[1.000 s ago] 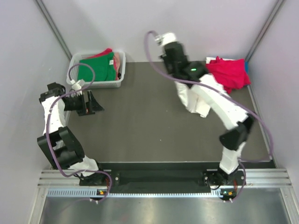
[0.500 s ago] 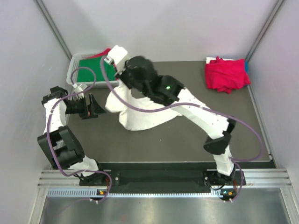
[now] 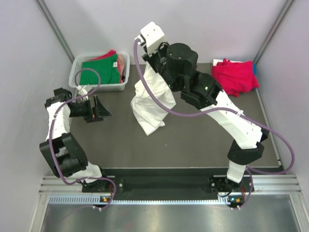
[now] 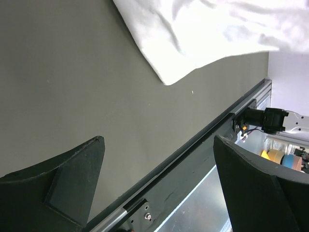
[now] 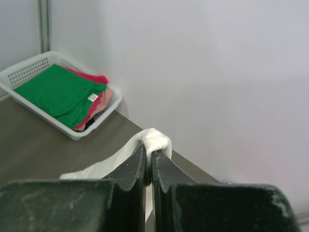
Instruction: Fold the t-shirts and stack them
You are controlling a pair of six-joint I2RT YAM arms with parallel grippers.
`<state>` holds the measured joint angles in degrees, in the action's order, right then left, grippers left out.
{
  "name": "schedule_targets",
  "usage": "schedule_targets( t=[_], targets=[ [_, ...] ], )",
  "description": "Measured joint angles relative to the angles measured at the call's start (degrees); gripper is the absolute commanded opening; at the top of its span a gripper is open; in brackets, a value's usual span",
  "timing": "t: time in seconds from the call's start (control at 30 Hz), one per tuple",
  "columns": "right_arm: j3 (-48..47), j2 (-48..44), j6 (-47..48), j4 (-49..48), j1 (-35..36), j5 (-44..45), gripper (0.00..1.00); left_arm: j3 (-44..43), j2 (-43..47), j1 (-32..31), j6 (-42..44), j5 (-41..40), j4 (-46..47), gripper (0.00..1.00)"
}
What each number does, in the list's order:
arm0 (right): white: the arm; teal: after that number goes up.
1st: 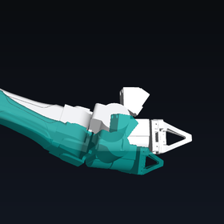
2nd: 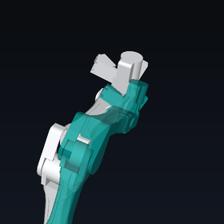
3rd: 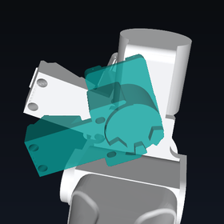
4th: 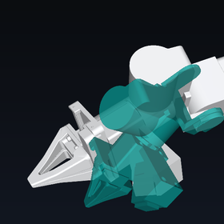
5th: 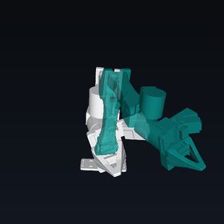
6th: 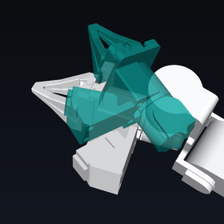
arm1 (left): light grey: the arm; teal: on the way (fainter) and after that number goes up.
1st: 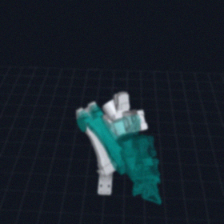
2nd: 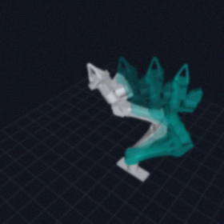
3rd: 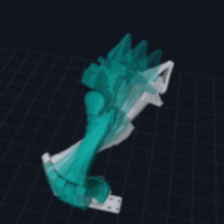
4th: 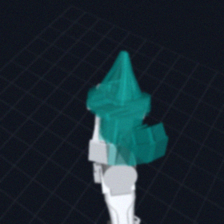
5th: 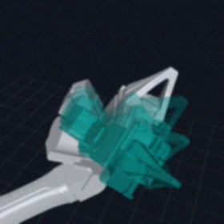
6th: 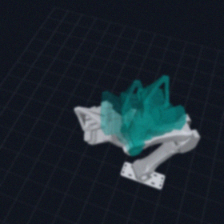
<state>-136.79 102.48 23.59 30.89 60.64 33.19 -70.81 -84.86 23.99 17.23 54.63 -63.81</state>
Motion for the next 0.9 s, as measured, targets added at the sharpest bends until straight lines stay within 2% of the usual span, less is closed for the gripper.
schedule_targets(
  t=[0.17, 0.47, 0.7, 0.9],
  targets=[
    [0.2, -0.1, 5.0, -1.7, 2.9, 1.9, 0.0, 0.0, 0.0, -0.1, -0.4, 0.0, 0.0, 0.98],
    [-2.3, -0.8, 24.2, -16.1, 18.0, 7.8, 0.0, 0.2, 0.0, -1.1, -0.3, -0.2, 0.4, 0.98],
    [2.3, -12.5, 38.2, -32.6, 17.1, 19.0, 0.0, 1.9, -0.5, -1.2, 0.2, -0.5, 0.9, 0.98],
    [7.1, -24.5, 43.8, -42.4, 16.4, 24.4, 0.0, 2.0, -0.8, -1.7, -0.7, -0.4, 2.4, 0.98]
  ],
)
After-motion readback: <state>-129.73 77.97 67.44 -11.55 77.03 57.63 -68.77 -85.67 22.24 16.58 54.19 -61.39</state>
